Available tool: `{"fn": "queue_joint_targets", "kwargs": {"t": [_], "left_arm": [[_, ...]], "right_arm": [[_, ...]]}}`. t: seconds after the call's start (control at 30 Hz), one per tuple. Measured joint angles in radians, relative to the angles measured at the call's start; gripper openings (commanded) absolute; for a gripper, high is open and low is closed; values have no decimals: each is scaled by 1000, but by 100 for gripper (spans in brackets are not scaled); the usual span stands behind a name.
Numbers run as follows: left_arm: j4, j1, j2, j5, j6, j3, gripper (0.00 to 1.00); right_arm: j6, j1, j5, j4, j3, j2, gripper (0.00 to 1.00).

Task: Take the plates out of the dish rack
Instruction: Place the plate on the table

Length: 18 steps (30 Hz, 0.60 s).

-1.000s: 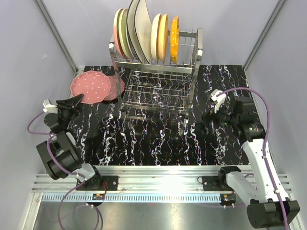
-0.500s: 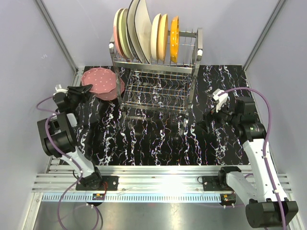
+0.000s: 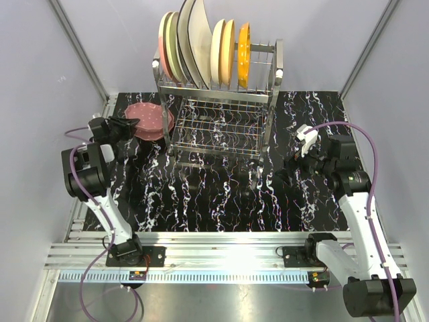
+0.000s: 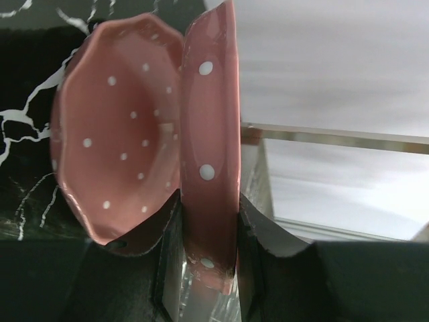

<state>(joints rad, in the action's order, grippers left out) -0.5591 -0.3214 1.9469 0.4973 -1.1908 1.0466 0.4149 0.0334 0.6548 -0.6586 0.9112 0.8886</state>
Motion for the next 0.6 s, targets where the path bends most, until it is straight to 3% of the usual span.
{"fn": "queue_joint_targets", "kwargs": {"t": [0.3,0.47,0.5,0.6], "left_arm": [[34,30,47,-14,33,19,1],[34,32,69,-16,46,38,18],[34,33,73,-16,49,42,26],[35,35,84,-16,65,48,33]], "right_arm": [[3,-1,-3,-5,0,7,100],[7,-1,-4,-6,0,7,100],[8,-1,-5,-7,0,7,100],[8,-2,-7,-9,0,6,100]]}}
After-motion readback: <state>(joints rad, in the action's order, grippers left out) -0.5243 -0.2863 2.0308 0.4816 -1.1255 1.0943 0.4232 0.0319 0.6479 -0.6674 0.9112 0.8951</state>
